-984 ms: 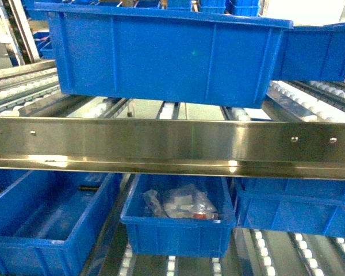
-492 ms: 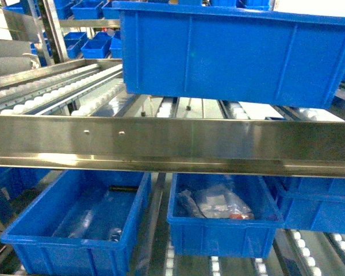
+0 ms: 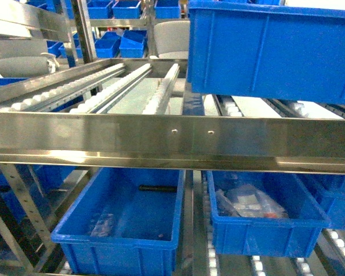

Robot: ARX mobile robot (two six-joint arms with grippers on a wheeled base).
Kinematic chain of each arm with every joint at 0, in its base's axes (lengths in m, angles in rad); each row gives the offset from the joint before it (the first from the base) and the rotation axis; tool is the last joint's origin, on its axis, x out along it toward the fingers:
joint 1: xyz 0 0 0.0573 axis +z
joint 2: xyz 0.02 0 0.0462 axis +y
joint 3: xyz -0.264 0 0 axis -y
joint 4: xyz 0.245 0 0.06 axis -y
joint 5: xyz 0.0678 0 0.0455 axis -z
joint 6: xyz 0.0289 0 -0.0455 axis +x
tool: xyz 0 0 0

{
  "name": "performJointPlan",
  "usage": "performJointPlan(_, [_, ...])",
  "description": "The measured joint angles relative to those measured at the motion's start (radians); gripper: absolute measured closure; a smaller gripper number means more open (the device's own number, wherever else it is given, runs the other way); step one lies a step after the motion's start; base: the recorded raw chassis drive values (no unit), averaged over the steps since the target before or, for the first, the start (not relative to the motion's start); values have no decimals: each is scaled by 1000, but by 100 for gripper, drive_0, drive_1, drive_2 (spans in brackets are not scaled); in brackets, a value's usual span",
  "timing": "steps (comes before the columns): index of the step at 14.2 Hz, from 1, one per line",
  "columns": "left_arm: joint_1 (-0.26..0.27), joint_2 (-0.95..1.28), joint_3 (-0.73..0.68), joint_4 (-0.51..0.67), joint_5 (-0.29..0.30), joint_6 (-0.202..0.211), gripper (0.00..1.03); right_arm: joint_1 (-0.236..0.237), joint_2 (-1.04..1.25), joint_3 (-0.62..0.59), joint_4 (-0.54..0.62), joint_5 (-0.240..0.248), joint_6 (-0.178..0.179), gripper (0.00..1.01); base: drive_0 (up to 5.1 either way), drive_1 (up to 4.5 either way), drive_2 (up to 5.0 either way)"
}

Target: Move flower gift bag to table near conveyor

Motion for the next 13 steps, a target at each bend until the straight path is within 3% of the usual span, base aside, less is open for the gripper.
performJointPlan(7, [0, 0, 0, -2, 0, 0, 101, 0, 0, 0, 0, 0, 0, 98, -431, 38, 420])
performJointPlan(13, [0, -1, 0, -1, 1, 0, 101, 0, -2, 0, -3, 0, 0, 98, -494, 245, 245])
